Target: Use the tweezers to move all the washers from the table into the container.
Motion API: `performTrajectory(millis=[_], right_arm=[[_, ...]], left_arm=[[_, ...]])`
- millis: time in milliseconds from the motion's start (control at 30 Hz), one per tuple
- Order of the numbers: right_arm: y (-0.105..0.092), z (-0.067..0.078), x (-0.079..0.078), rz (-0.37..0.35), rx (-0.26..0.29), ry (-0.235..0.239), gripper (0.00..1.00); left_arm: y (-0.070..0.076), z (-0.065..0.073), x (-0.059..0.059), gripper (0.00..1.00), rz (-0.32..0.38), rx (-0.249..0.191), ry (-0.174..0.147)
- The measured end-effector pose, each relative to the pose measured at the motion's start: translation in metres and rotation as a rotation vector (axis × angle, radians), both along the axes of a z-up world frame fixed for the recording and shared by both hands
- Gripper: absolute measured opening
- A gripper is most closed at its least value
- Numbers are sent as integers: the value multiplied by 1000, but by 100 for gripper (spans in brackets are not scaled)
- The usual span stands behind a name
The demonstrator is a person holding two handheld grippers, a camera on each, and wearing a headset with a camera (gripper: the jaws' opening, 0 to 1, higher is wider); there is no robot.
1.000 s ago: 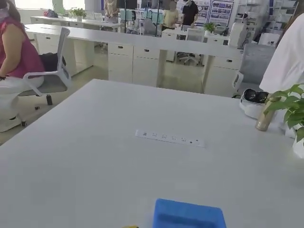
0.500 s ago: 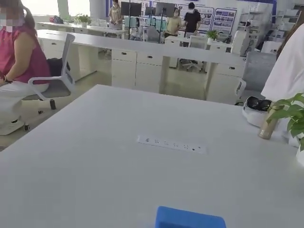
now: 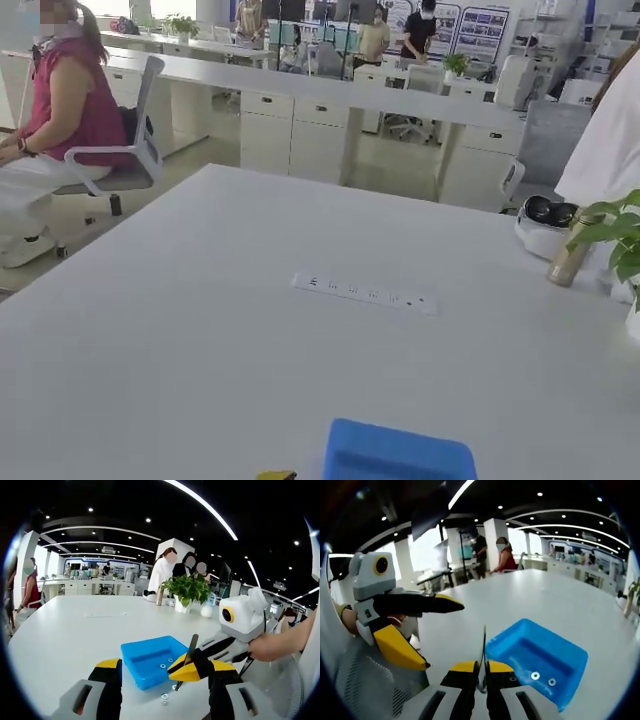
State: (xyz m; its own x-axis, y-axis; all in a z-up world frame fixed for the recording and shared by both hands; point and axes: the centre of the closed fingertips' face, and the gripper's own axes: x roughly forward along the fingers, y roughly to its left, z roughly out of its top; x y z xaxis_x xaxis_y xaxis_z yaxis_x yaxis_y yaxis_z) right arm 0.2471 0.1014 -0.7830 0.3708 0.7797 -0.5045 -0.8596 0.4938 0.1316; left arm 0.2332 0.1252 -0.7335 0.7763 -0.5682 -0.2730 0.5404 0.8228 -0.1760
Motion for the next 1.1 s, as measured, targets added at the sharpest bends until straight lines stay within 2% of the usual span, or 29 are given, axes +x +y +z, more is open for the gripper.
performTrajectory(millis=[100,333,500,600,767,1100], right_arm=[[1,12,3,-4,25,-2,3],[6,29,8,0,51,-11,3],[8,39,16,12,106,-1,3],[7,42,21,18,103,-6,3],[8,58,29,21,136,-8,3],[4,65,54,-15,147,-26,3]], left_arm=[[2,0,1,70,8,-5,1],[1,1,1,70,3,-4,-1],[1,0,1,70,1,-5,2],[0,0,0,70,-1,-5,2],[-1,0,0,70,-6,-2,3],[-2,-2,-1,69,-11,-4,11]])
